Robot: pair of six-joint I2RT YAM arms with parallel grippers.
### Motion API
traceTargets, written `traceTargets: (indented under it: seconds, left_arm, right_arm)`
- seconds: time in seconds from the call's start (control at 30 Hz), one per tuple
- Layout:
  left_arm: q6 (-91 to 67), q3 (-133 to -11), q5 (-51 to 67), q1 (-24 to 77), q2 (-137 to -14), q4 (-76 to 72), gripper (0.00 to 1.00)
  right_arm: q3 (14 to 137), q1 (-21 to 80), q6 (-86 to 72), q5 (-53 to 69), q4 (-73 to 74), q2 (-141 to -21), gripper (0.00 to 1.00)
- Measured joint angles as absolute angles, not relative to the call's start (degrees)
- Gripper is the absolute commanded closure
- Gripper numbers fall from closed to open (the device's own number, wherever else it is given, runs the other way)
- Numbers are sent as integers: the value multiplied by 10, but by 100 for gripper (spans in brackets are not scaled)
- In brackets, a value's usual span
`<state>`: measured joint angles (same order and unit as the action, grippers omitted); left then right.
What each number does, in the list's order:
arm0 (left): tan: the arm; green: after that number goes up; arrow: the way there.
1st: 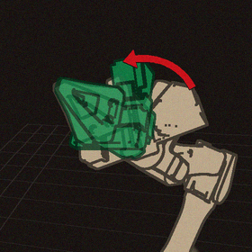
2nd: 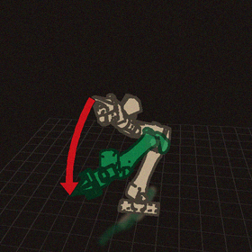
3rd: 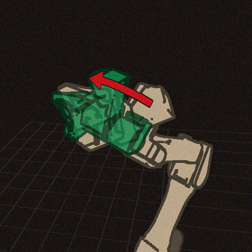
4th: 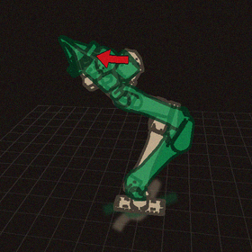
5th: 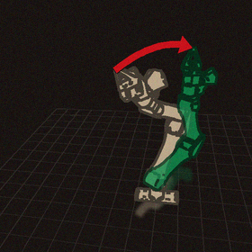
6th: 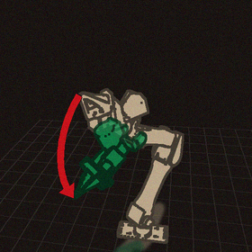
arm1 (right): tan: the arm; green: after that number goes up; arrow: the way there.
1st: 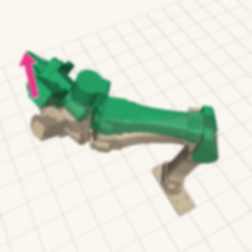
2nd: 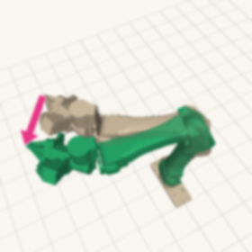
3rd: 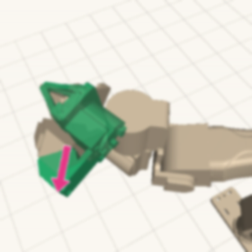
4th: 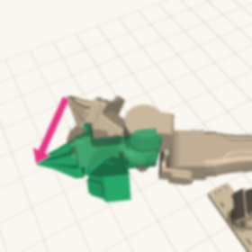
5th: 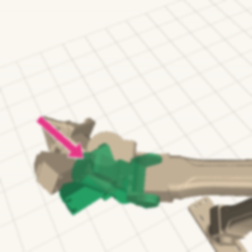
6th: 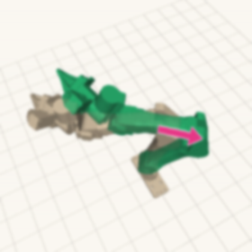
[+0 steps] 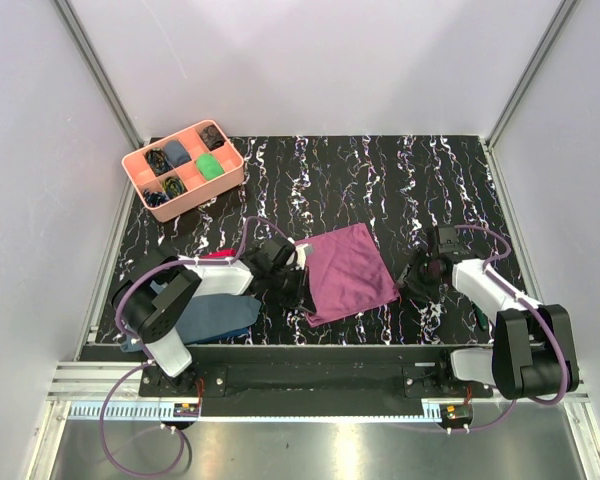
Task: Fold the napkin into a case and place the utensils inside
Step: Fold the top corner of the square-folded napkin at the center of the board.
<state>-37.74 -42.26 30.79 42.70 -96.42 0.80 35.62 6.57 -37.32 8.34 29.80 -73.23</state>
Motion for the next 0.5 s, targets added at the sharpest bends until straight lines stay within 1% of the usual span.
traceTargets:
  seconds: [0.13,0.17,0.23,0.4,0.47,0.5]
  left_arm:
    - [-378,-423,310,427,-963,9,94]
    - [-378,-423,310,427,-962,11,94]
    - [-377,-425,310,427,-955,19,94]
    - [-373,-441,312,431,-933,42,94]
    - [-373,-448,316,434,-927,44,93]
    - [-373,-451,318,436,-925,44,94]
  right_arm:
    - [354,66,-373,101,297,-736,54]
    - [354,66,-373,102,297,-736,58]
    - [353,66,-373,103,294,-736,61]
    - [350,66,-373,117,289,-737,63]
    - [349,66,-373,117,286,-737,64]
    - [349,66,-373,118,284,-737,67]
